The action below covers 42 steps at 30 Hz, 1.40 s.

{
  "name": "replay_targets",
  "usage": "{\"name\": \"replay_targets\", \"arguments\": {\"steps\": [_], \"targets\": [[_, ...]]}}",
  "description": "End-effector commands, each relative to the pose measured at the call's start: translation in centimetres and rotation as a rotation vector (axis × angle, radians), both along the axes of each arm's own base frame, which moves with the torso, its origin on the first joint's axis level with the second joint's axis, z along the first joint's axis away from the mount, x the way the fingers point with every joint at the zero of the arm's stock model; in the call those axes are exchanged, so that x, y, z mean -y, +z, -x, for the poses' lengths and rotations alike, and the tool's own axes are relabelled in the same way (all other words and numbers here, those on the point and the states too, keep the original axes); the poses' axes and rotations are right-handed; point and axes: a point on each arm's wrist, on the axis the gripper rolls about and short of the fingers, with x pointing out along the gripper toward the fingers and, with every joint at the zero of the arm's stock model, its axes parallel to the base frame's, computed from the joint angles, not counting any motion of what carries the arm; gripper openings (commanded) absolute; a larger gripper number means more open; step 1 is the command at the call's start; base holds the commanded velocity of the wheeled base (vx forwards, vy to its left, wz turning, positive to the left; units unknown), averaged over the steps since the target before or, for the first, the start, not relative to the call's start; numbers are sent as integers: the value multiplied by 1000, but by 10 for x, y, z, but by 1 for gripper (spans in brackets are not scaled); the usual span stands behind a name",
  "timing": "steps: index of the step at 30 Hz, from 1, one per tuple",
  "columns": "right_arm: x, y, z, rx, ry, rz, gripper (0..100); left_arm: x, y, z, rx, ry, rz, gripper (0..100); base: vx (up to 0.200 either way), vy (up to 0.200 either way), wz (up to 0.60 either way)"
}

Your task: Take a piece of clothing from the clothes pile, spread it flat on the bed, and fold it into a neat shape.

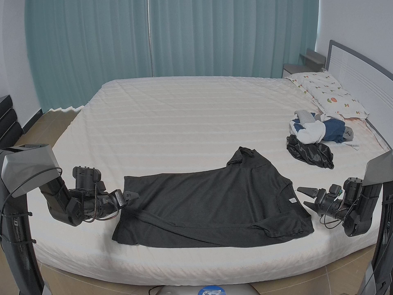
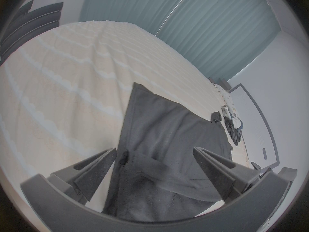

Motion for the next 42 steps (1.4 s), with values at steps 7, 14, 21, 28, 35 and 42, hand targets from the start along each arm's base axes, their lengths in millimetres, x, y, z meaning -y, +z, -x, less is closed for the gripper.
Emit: {"name": "replay_targets", "arguments": {"steps": [7, 14, 21, 28, 35, 42], "targets": [[-2, 1, -1, 12, 6, 3, 100, -2, -9, 3, -16, -52, -6, 100, 0, 0, 0], [-7, 1, -7, 22, -45, 34, 100, 4, -13, 1, -15, -71, -6, 100, 0, 0, 0], [-12, -1, -7, 15, -45, 40, 100, 8, -19, -3, -21, -80, -14, 100, 0, 0, 0], [-18, 0, -9, 27, -59, 73, 100, 5, -21, 1, -36, -64, -25, 0, 0, 0, 0], [-35, -5, -3, 41, -29, 193, 100, 3, -19, 9, -40, -39, -37, 0, 0, 0, 0], [-40, -15, -5, 73, 23, 292, 100, 3, -19, 9, -32, -30, -29, 0, 0, 0, 0]]}}
